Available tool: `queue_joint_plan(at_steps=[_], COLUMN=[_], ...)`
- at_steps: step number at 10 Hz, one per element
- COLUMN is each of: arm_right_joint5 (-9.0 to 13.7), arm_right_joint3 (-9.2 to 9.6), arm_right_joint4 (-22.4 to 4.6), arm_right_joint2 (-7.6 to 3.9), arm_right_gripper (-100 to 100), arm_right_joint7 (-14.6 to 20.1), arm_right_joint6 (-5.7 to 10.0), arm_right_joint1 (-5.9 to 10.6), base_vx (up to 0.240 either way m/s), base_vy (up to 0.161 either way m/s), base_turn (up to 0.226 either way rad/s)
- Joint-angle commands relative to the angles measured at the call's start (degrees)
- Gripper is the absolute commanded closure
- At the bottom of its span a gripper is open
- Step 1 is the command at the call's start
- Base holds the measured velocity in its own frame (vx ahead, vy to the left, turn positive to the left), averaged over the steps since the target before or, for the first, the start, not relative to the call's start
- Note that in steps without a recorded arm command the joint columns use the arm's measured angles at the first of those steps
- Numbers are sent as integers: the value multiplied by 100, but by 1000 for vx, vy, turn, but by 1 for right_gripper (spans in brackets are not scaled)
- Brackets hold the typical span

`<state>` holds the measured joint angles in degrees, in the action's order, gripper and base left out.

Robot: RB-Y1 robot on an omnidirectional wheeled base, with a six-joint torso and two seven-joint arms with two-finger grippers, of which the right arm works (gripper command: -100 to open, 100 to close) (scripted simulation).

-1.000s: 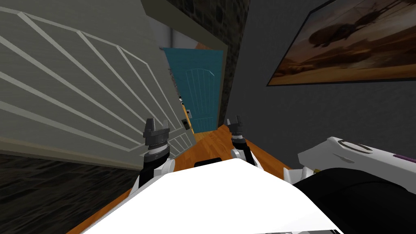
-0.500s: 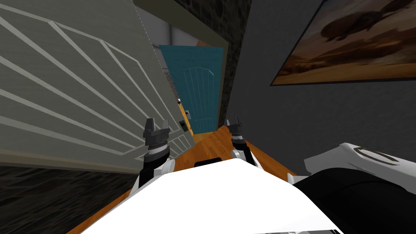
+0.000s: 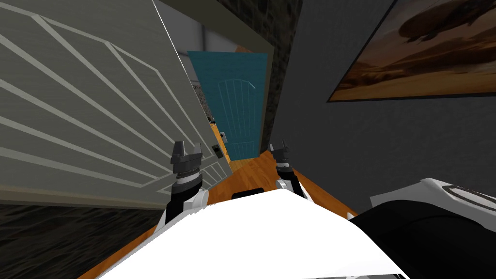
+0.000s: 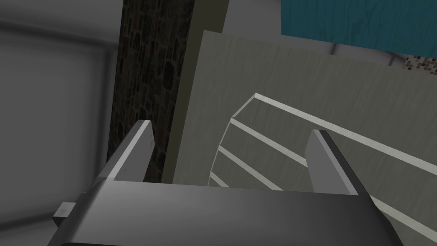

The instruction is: Push the door open

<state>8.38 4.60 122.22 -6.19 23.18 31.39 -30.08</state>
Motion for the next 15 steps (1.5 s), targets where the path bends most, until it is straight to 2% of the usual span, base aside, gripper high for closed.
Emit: queue_joint_plan(at_steps=[1,15], arm_right_joint5=[21,196], arm_right_joint3=[3,56], arm_right_joint4=[-24,-271], arm_right_joint2=[-10,-77], arm_right_gripper=[-100,-100], arm_right_joint7=[180,1708], arm_right_joint6=[-9,-21], arm_right_joint1=[-17,-198], base_vx=[60,56], base_vy=[-55,-37], base_turn=[34,36])
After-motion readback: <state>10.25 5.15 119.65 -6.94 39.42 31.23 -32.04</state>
